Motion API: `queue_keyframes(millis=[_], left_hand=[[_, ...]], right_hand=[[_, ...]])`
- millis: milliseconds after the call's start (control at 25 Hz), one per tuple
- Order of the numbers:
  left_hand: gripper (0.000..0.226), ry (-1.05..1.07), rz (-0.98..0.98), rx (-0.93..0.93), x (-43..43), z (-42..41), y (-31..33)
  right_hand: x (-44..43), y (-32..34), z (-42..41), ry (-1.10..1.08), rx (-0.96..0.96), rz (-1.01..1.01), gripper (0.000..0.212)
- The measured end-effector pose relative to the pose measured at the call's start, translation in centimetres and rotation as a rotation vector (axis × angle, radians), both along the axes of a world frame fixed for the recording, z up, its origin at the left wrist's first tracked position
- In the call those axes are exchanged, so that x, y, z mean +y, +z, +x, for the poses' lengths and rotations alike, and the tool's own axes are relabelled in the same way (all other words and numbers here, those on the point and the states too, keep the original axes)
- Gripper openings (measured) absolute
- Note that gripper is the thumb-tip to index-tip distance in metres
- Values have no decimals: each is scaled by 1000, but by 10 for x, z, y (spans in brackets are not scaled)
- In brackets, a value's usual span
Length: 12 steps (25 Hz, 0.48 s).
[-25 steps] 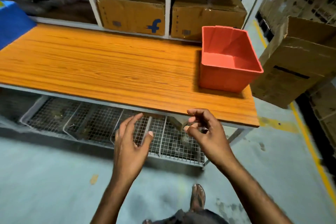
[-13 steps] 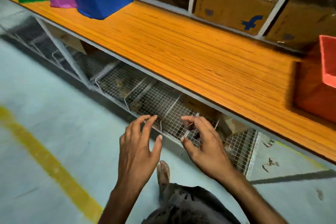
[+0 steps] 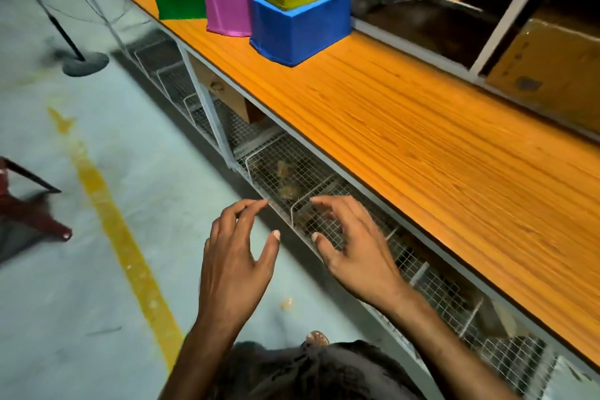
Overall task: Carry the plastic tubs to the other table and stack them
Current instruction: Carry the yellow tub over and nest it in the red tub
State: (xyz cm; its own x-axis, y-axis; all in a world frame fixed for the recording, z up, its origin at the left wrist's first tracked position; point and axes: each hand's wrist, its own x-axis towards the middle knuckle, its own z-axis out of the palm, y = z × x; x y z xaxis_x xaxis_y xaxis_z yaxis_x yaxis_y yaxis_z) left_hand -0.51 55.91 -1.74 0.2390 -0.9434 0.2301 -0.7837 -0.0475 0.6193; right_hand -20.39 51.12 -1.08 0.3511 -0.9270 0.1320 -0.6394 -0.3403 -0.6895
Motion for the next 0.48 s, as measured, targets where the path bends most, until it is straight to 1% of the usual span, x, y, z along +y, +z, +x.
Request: queue_keyframes(millis=[200, 480], left_hand=[[47, 20, -7, 28, -68, 78, -2], [50, -98, 7, -24, -175, 208, 4]], right_hand=[[-66, -7, 78, 7, -5, 15, 50], [-157, -7, 208, -111, -71, 13, 53]])
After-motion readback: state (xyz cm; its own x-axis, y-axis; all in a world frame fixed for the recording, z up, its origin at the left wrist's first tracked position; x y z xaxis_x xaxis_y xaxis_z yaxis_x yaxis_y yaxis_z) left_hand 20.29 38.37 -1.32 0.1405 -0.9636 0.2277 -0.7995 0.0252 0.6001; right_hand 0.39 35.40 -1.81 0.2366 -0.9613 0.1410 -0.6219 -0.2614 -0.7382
